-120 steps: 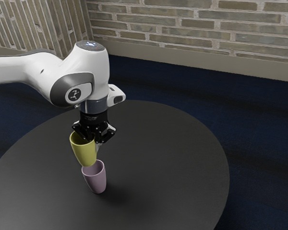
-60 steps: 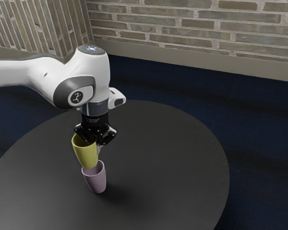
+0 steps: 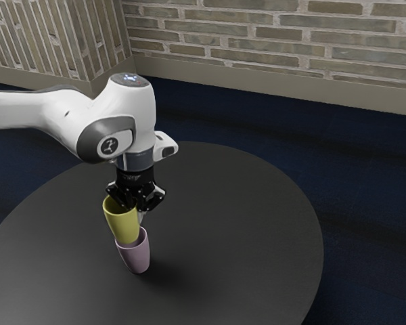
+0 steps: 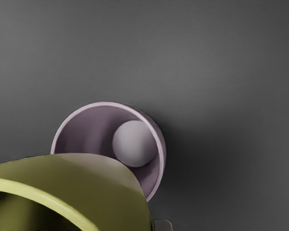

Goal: Place the left cup onto the right cup

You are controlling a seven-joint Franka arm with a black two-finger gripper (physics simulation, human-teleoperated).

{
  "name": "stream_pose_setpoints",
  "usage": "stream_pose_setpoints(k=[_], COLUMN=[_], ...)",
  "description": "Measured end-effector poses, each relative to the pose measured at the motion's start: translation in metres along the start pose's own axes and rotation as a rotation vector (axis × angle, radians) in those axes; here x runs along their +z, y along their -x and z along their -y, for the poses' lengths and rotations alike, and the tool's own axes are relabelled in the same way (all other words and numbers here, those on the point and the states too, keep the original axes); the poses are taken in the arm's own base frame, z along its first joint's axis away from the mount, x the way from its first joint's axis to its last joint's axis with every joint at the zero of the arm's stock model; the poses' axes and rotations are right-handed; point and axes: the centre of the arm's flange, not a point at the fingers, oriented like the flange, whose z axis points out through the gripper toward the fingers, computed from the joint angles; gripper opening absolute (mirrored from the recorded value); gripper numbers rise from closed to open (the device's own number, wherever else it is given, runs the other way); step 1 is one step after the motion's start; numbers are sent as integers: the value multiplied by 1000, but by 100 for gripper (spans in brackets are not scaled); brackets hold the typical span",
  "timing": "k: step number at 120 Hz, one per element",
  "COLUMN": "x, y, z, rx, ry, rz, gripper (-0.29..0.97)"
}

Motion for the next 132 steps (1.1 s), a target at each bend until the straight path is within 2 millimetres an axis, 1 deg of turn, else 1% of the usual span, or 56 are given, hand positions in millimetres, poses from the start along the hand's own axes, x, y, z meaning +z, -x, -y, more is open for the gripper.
stream_pose_setpoints(k=[19, 48, 92, 132], x=[5, 5, 6, 12], y=[1, 0, -6, -11], z=[0, 0, 9, 8], rx=[1, 1, -13, -2], ry=[1, 6, 7, 9], rz=[0, -7, -8, -5], gripper=[-9, -9, -9, -9])
